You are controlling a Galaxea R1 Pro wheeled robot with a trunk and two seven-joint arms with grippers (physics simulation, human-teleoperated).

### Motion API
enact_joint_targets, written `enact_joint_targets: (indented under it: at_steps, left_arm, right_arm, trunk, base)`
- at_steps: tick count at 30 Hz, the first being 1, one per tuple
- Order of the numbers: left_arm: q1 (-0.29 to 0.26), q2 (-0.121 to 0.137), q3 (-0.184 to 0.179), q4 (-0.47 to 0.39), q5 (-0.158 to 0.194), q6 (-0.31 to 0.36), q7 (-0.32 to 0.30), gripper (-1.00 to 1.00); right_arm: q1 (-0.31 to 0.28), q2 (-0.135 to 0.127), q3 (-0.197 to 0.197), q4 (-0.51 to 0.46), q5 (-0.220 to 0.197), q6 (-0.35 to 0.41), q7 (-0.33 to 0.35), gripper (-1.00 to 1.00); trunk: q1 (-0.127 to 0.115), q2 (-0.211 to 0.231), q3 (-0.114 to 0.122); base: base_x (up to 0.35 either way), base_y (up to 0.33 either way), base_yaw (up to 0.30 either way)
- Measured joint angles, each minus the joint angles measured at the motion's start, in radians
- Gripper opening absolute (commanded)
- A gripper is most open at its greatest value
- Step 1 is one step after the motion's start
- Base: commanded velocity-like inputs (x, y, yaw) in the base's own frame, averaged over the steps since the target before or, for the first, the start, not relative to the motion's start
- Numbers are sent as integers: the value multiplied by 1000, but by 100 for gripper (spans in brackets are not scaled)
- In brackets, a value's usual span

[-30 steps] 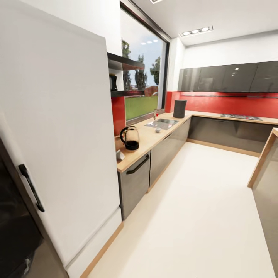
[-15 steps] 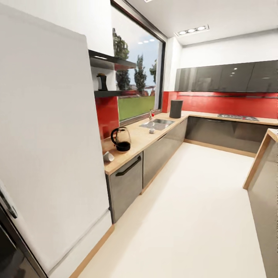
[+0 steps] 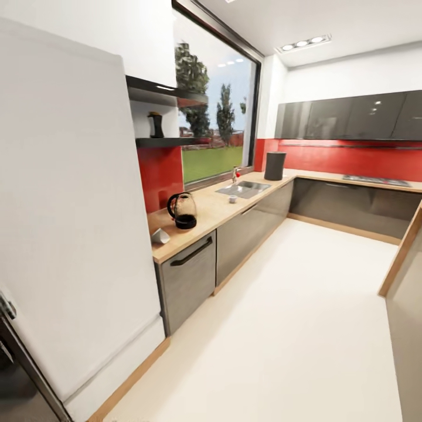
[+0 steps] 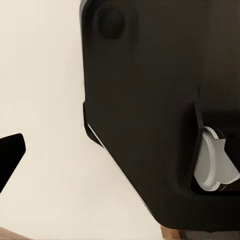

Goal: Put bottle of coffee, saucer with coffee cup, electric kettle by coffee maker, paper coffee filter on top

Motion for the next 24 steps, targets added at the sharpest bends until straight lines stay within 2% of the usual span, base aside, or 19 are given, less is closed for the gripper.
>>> enact_joint_targets:
  at_steps: [9,24]
  left_arm:
    - [0,0,0,0,0,-23,0,100]
    - [0,2,0,0,0,-27,0,100]
  right_arm:
    - [0,0,0,-1,1,1,0,100]
    - [0,0,1,-1,1,-1,-3,100]
  trunk:
    - [0,0,0]
    - [0,0,-1]
  base:
    - [219,-251,232]
    - [280,-196,13]
